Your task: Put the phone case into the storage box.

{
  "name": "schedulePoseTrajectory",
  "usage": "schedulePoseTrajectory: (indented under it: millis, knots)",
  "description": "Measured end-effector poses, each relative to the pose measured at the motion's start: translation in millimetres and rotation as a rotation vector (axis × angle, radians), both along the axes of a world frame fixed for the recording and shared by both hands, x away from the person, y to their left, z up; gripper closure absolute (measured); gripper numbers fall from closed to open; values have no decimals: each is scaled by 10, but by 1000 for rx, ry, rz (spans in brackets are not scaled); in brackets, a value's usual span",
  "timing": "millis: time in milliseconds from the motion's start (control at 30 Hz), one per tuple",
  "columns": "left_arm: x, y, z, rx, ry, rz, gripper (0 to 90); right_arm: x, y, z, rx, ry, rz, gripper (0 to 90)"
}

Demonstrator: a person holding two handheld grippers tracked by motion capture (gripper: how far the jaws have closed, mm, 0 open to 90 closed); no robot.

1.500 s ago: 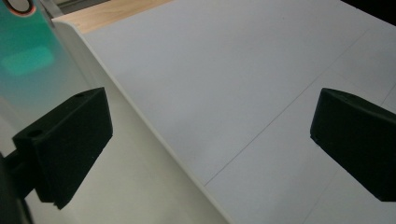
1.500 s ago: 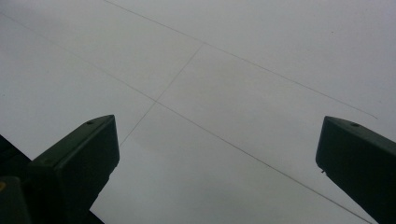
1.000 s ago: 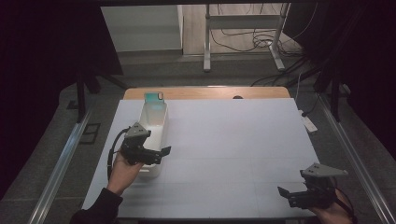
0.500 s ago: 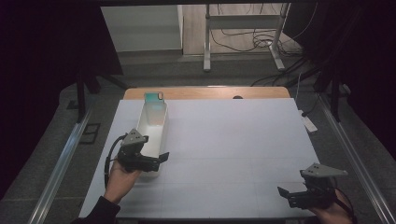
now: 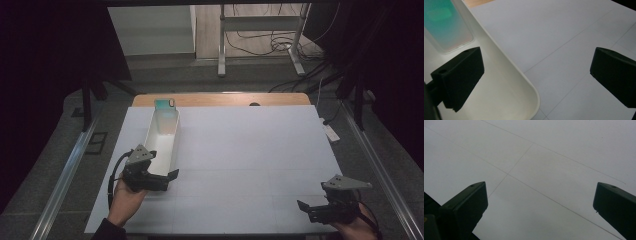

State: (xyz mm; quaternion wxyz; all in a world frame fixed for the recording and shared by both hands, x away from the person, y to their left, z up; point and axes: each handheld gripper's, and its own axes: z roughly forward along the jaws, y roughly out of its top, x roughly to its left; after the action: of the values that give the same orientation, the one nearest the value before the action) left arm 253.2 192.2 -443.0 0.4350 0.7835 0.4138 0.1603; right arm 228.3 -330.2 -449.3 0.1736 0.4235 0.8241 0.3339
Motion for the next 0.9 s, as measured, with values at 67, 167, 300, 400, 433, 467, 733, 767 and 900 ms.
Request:
schedulePoseTrajectory:
  millis: [67, 167, 300, 400, 433, 467, 733, 767, 900]
  knots:
    - [-27, 13, -5, -3, 0, 2, 0, -1, 1, 0, 0, 0, 0, 0]
    - [-60, 26, -8, -3, 0, 5, 0, 0, 2, 0, -1, 1, 0, 0]
    - [-120, 50, -11, -3, -2, 11, 0, 0, 2, 0, -1, 1, 0, 0]
    - [-161, 70, -14, -4, -4, 16, 0, -1, 2, 0, -1, 1, 0, 0]
    - [-177, 77, -15, -6, -4, 18, 0, 0, 2, 0, -1, 1, 0, 0]
    - [-189, 84, -16, -6, -4, 19, 0, 0, 2, 0, -1, 1, 0, 0]
    - [-276, 138, -24, -10, -7, 35, 0, 0, 3, -1, -2, 1, -1, 0]
    - [-284, 143, -26, -11, -7, 35, 0, 0, 3, -1, -2, 1, -1, 0]
    - [-335, 171, -37, -8, -8, 44, 0, 1, 3, 0, -2, 1, -3, 0]
